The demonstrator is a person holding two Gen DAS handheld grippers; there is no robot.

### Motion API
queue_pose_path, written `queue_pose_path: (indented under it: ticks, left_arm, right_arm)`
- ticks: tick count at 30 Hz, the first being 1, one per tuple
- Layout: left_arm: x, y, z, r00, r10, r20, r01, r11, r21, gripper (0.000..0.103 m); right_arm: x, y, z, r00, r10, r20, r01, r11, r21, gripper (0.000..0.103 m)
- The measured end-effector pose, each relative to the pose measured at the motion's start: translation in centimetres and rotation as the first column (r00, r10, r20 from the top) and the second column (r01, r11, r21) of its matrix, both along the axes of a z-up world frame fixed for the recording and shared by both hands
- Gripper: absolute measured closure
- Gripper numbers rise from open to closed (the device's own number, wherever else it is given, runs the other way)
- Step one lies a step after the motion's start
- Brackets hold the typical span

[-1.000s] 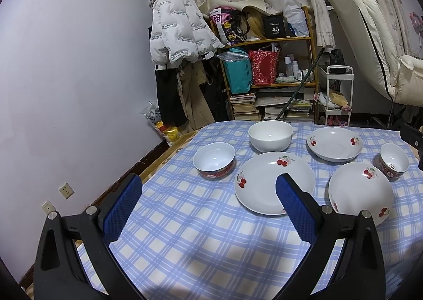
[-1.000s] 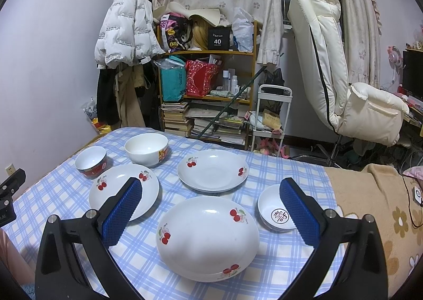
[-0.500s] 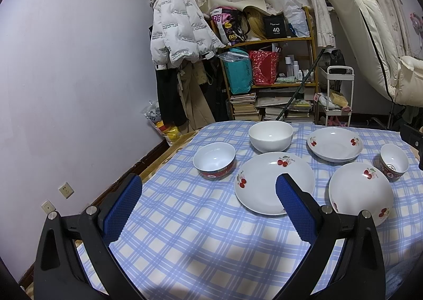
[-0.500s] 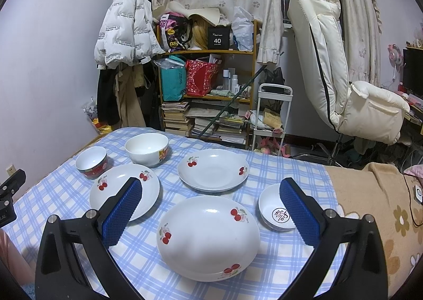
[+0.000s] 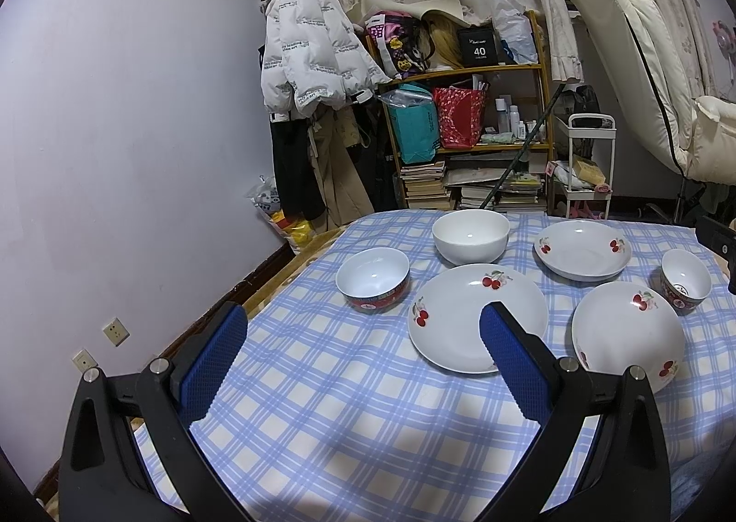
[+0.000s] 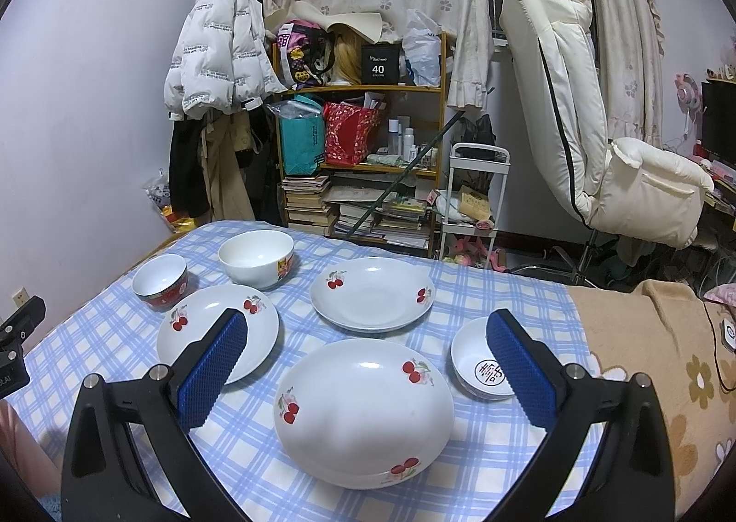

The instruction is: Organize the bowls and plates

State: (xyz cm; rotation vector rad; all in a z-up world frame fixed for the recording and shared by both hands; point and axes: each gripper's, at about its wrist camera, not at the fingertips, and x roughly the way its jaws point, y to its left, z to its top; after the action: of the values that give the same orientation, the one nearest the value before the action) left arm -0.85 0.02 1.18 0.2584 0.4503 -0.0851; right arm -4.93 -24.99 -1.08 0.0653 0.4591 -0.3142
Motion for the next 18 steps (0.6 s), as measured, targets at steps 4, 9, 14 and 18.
queue_pose_path:
  ticks: [4, 9, 14, 18]
  left_arm:
    - [0.03, -0.01, -0.01, 1.0, -0.001, -0.001, 0.001, 1.0, 0.0, 0.003]
    - [-0.03, 0.07, 0.03, 1.0, -0.001, -0.004, 0.001, 1.0, -0.002, 0.003]
    - [0.08, 0.08, -0.06, 1.0, 0.0, -0.013, 0.0, 1.0, 0.001, 0.003]
    - [0.23, -0.14, 0.01, 1.0, -0.001, -0.017, 0.001, 1.0, 0.03, 0.003]
  right_arm:
    - [0.0, 0.0, 0.0, 1.0, 0.0, 0.0, 0.0, 1.0, 0.001, 0.0]
    - [0.01, -0.03, 0.0, 1.0, 0.0, 0.0, 0.0, 1.0, 0.002, 0.0]
    - [0.03, -0.05, -0.01, 1.0, 0.0, -0.003, 0.0, 1.0, 0.003, 0.0]
    - [0.39, 0.45, -0.63, 1.0, 0.003, -0.024, -0.002, 1.0, 0.02, 0.0]
